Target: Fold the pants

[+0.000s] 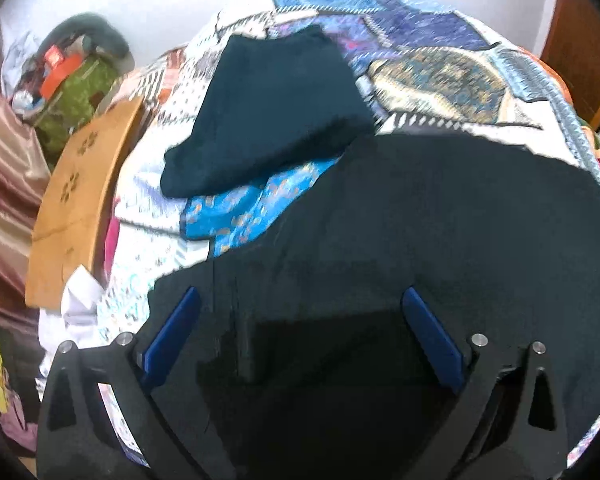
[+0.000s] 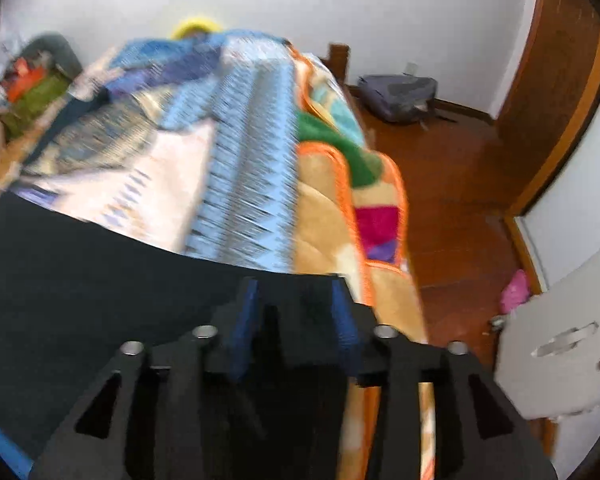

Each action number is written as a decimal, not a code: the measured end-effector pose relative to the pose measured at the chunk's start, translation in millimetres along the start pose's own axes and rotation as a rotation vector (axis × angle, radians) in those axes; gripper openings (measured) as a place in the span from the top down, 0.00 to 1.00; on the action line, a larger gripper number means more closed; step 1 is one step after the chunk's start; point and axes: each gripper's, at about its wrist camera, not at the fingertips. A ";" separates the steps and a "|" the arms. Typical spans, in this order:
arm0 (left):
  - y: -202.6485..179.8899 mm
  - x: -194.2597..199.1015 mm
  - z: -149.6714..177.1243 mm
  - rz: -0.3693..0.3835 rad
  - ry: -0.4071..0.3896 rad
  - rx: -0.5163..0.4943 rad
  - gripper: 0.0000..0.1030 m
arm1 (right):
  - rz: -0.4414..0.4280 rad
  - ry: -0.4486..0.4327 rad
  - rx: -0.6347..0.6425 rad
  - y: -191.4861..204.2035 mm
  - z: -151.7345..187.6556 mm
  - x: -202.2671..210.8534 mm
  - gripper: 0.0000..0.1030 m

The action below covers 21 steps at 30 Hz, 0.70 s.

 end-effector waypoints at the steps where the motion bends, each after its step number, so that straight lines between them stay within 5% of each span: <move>1: -5.1 6.0 -6.3 0.014 -0.021 -0.006 0.00 | -0.040 -0.019 -0.008 6.4 -0.9 7.9 0.50; 6: -36.4 19.9 -27.6 0.100 -0.062 -0.041 0.00 | -0.156 -0.018 -0.075 30.9 18.6 12.0 0.45; 11: -82.7 9.9 -12.3 0.098 -0.029 -0.175 0.00 | -0.086 0.097 -0.112 34.3 69.1 -3.4 0.45; 13: -81.2 18.3 0.1 0.107 -0.073 -0.158 0.00 | -0.076 0.064 -0.185 26.2 87.5 9.1 0.35; 17: -62.7 25.7 15.3 0.190 -0.026 -0.109 0.00 | -0.036 0.026 -0.219 17.7 108.9 41.3 0.34; 21: -49.8 38.5 30.0 0.183 -0.035 -0.122 0.00 | 0.004 0.039 -0.213 19.7 115.4 62.3 0.34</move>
Point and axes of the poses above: each gripper's, at about its wrist camera, not at the fingertips, and x roughly against the way its jaws point, y to its left, z to its underside, and after that the axes turned 5 degrees about -y, right-handed
